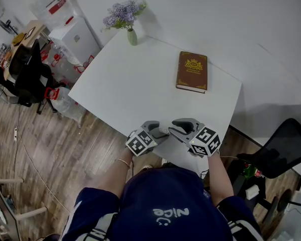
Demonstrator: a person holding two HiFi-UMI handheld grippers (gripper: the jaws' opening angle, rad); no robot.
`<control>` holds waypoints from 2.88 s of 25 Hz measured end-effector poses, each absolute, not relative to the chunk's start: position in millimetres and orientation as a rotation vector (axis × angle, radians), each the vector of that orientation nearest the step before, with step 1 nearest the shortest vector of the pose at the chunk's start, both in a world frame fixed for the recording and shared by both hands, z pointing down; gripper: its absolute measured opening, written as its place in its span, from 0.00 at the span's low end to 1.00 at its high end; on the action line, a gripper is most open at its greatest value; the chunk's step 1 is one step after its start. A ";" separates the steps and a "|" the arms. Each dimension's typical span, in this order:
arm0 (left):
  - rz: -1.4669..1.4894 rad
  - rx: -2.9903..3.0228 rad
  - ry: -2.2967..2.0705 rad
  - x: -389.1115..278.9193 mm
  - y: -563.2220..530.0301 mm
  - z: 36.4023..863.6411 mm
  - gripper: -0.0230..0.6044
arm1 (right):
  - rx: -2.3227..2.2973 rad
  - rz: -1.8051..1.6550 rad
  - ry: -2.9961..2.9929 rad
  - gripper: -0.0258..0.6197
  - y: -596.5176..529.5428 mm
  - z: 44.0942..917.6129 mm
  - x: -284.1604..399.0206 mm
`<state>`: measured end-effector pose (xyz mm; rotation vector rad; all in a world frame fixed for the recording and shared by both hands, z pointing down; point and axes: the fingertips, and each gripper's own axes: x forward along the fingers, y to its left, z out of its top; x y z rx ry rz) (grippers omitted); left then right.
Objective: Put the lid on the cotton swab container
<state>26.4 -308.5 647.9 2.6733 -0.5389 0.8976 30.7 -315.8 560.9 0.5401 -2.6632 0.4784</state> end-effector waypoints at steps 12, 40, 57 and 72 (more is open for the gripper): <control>0.898 2.673 -0.547 26.2 -307.9 649.0 0.47 | 0.561 0.446 -2.626 0.18 -305.5 568.8 22.6; 0.854 2.628 -0.615 25.1 -304.6 651.6 0.47 | 0.657 0.233 -2.449 0.14 -291.5 580.8 15.3; 0.733 2.587 -0.782 18.3 -305.8 635.8 0.56 | 0.736 0.222 -2.470 0.14 -289.3 566.7 14.0; 0.400 2.693 -1.018 -25.8 -248.5 548.0 0.57 | 1.374 0.280 -2.503 0.14 -249.5 538.6 69.6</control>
